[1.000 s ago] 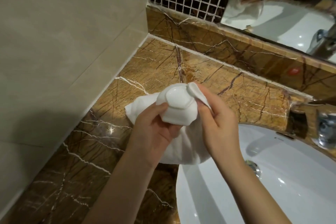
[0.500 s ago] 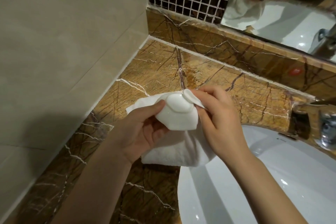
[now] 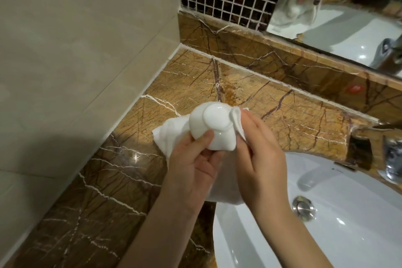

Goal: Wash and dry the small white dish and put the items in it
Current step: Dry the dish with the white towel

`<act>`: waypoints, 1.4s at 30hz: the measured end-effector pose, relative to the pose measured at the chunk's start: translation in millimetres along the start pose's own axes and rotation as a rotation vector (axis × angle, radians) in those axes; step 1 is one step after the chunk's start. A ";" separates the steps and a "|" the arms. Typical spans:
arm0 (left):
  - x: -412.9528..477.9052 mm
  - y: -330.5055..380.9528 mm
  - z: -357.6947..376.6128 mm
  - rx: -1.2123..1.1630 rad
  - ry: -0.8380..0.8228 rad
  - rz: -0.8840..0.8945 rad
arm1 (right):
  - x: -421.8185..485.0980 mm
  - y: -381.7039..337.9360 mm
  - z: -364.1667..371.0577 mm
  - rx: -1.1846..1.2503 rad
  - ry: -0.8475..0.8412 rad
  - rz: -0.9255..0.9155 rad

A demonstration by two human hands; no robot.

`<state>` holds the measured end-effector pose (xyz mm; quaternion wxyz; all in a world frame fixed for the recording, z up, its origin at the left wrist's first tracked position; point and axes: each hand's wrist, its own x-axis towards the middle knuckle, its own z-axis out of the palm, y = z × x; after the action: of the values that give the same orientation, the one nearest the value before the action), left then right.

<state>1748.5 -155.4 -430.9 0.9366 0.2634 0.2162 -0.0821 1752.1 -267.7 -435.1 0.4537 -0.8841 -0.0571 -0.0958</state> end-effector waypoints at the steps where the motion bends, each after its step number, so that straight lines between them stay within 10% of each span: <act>1: -0.9 2.4 -0.8 0.047 -0.022 -0.028 | 2.6 1.8 -3.9 0.011 -0.020 -0.020; 11: 2.8 30.4 -4.8 0.184 -0.002 -0.238 | 14.9 6.3 -16.7 0.030 -0.124 -0.084; 18: -0.4 3.2 11.7 0.260 0.091 0.095 | -6.7 -9.3 -2.9 0.021 0.044 0.082; 25: 1.0 -14.9 14.6 0.981 0.141 0.629 | -5.8 -22.0 0.6 0.244 0.018 0.254; 35: 19.0 23.6 -9.9 2.204 -0.474 1.191 | 22.6 -2.4 -34.8 1.245 -0.208 0.727; 42: 12.4 22.4 -10.3 2.000 -0.495 0.782 | 17.5 6.0 -28.9 1.035 -0.121 0.629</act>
<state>1761.8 -131.4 -434.1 0.2795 0.9292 -0.2397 0.0315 1766.9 -294.5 -419.6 0.8271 -0.5272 0.1422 0.1333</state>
